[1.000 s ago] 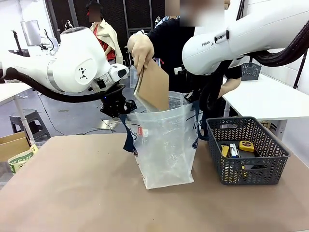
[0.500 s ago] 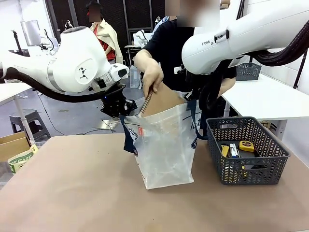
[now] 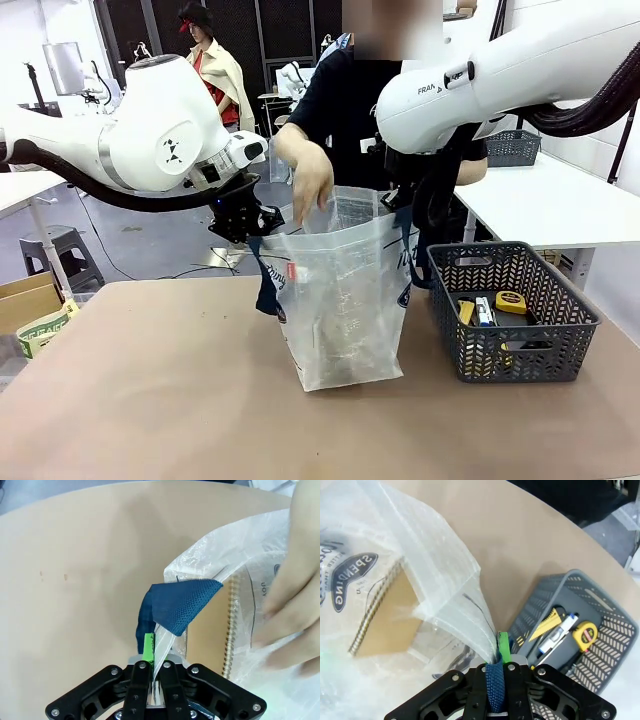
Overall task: Transfer purchased items from the store into the shopping bag.
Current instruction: Move the Reusable shopping bag to the right side of the table.
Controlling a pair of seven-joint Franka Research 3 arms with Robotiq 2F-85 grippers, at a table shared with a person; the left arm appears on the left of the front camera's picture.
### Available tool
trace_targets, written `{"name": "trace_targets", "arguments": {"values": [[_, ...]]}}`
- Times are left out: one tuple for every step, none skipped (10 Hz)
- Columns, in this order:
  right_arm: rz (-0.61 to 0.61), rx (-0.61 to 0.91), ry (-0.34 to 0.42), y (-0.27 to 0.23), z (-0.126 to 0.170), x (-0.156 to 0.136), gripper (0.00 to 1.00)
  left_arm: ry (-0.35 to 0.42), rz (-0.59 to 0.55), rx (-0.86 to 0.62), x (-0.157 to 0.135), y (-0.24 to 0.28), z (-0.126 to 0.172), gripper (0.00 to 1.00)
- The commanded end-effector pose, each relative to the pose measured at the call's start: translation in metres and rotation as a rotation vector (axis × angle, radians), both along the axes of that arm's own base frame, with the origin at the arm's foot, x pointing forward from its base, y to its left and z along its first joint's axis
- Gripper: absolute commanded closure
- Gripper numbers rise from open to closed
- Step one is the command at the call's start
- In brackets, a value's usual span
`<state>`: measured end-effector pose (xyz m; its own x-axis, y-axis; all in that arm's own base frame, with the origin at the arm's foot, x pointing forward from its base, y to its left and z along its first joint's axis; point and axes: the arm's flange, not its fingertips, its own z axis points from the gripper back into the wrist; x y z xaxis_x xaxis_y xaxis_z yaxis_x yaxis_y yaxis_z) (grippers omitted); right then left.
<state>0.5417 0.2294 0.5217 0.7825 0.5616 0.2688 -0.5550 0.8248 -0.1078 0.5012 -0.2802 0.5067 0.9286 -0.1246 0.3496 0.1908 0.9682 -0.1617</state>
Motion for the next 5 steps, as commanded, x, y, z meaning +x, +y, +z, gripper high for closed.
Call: {"name": "trace_targets", "arguments": {"values": [[-0.001,-0.002,0.003,-0.0011,-0.0017,-0.0001,1.00,0.000,0.003,0.002,-0.0001,0.0019,-0.0004,1.00],[-0.001,-0.002,0.003,-0.0011,-0.0017,-0.0001,1.00,0.000,0.003,0.002,-0.0001,0.0019,-0.0004,1.00],[-0.001,-0.002,0.003,-0.0011,-0.0017,-0.0001,1.00,0.000,0.003,0.002,-0.0001,0.0019,-0.0004,1.00],[-0.001,-0.002,0.003,-0.0011,-0.0017,-0.0001,1.00,0.000,0.003,0.002,-0.0001,0.0019,-0.0004,1.00],[-0.001,-0.002,0.003,-0.0011,-0.0017,-0.0001,1.00,0.000,0.003,0.002,-0.0001,0.0019,-0.0004,1.00]]}}
